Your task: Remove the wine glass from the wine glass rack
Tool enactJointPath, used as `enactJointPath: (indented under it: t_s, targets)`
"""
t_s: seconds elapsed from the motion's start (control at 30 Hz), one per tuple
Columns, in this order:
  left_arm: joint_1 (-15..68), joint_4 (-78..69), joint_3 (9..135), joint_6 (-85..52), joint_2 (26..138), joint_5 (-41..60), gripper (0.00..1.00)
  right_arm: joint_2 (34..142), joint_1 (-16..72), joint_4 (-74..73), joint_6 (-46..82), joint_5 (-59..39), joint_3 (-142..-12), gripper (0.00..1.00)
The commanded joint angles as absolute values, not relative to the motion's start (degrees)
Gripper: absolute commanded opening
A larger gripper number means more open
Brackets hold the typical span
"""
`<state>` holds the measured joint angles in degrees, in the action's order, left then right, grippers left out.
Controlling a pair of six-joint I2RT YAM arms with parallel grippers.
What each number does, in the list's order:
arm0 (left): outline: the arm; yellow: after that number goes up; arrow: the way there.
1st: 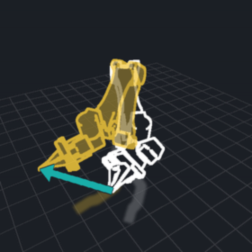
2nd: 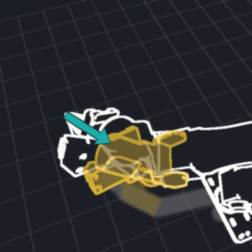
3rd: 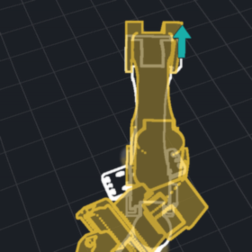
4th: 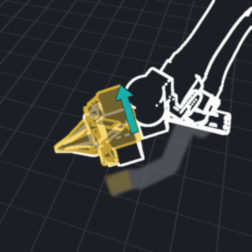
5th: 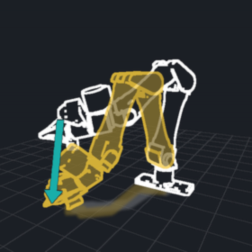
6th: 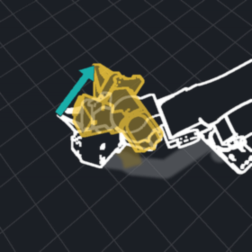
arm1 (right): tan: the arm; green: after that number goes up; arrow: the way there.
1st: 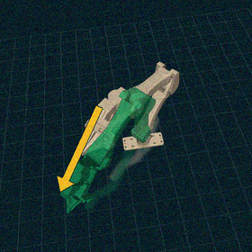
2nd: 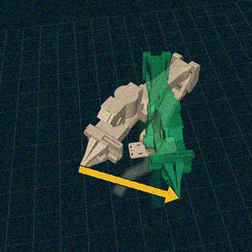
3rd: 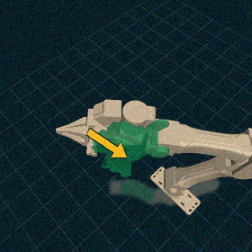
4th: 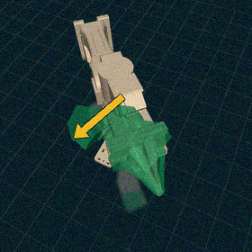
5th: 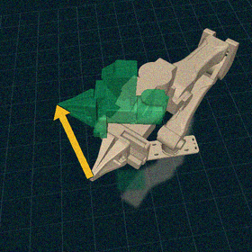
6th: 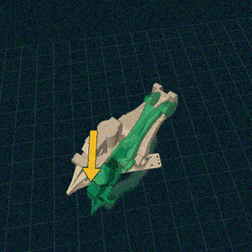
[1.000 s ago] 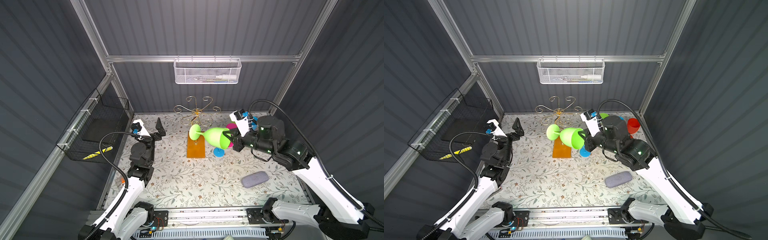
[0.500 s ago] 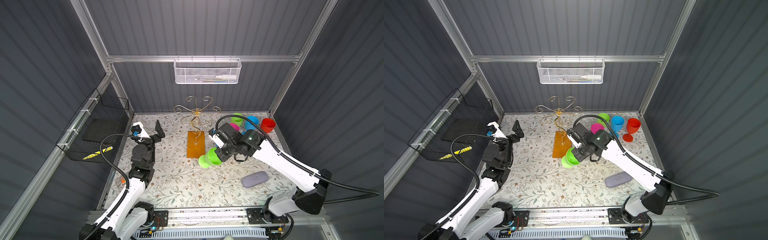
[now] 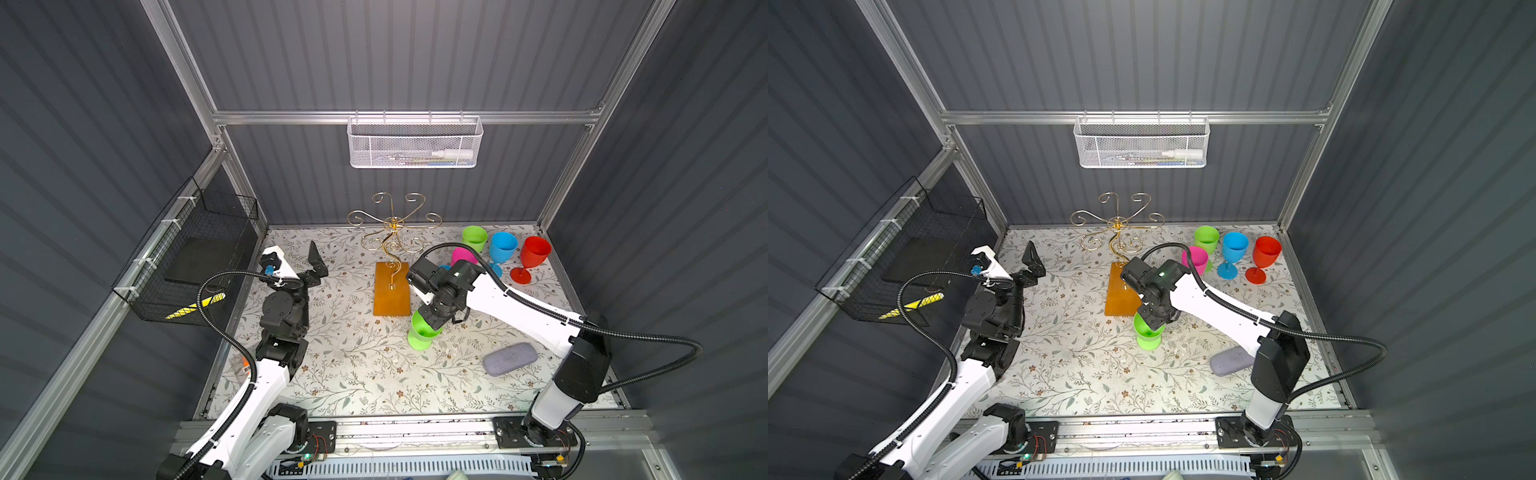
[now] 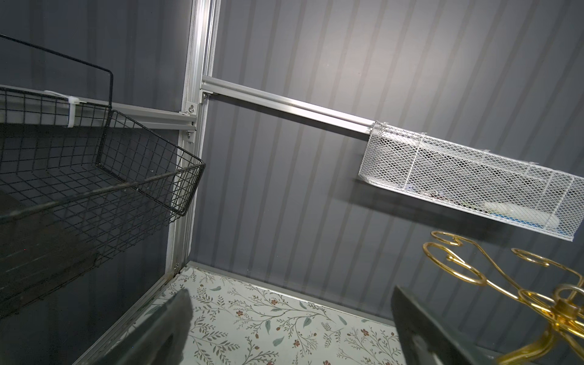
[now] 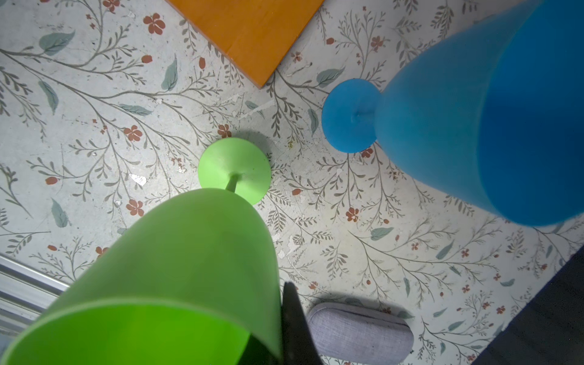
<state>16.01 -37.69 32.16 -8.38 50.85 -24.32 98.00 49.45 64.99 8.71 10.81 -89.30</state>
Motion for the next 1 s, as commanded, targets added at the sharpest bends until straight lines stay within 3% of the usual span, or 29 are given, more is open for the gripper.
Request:
enactJointPath:
  t_s: [0.0, 0.3, 0.5, 0.7, 0.97]
  targets:
    - [15.4, -38.4, 31.5, -6.9, 49.7, -25.7, 1.0, 98.0, 49.7, 64.0, 9.0, 11.4, -89.3, 0.06]
    - [15.3, -38.4, 31.4, -6.3, 49.6, -26.1, 1.0, 96.1, 49.4, 62.0, 8.7, 10.6, -90.0, 0.25]
    - [15.3, -38.7, 31.3, -5.8, 49.6, -26.3, 1.0, 90.5, 47.9, 59.1, 8.5, 8.4, -89.8, 0.5]
    - [15.2, -39.1, 31.1, -4.4, 49.7, -26.3, 1.0, 78.6, 43.6, 48.8, 7.5, 6.3, -81.8, 0.63]
    - [15.1, -39.4, 28.4, -3.7, 52.1, -26.5, 1.0, 53.8, 29.8, 23.8, 5.2, 1.5, -57.9, 0.8]
